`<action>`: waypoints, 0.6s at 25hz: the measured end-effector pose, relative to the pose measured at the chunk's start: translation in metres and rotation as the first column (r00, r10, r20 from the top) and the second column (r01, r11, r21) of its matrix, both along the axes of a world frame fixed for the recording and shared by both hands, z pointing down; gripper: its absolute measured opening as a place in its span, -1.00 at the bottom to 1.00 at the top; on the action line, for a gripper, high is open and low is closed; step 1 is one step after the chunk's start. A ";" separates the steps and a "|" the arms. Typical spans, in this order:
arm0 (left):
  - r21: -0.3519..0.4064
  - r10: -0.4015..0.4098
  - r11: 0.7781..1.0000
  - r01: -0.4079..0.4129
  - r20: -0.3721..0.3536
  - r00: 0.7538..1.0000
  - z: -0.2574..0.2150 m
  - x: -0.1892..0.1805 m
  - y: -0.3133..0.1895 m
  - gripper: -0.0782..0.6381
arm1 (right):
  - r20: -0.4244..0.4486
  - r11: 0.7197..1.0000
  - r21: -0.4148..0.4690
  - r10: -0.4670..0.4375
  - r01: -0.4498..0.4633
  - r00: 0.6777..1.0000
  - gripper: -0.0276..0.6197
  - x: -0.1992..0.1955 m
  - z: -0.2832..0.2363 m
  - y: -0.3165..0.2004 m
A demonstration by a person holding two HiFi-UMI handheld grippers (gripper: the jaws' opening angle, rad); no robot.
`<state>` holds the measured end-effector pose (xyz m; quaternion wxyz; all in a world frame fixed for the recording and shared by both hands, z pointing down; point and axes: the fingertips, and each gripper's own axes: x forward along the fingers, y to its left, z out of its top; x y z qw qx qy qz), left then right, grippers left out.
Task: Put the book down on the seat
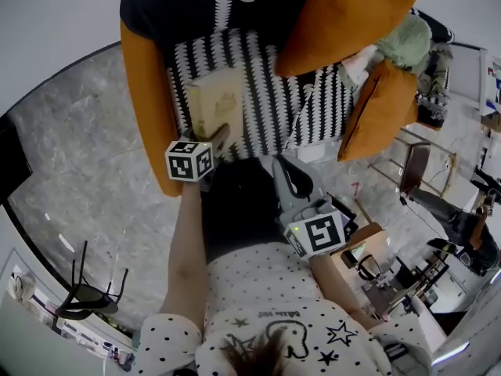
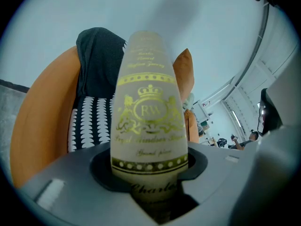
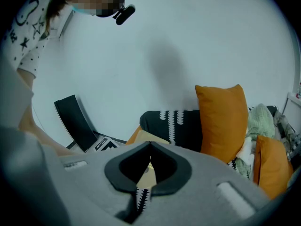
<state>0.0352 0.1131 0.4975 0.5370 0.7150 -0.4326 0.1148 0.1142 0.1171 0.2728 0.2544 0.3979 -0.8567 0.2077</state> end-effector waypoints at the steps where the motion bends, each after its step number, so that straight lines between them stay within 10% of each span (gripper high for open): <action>1: -0.002 0.004 1.000 -0.004 -0.001 1.000 0.001 0.000 0.001 -0.16 | -0.002 1.000 0.000 0.004 -0.004 1.000 -0.91 0.000 0.000 0.000; 15: -0.013 0.041 0.999 -0.042 -0.042 0.998 0.021 0.019 0.002 -0.15 | -0.033 0.995 0.004 0.101 -0.101 0.994 -0.91 0.022 -0.001 0.002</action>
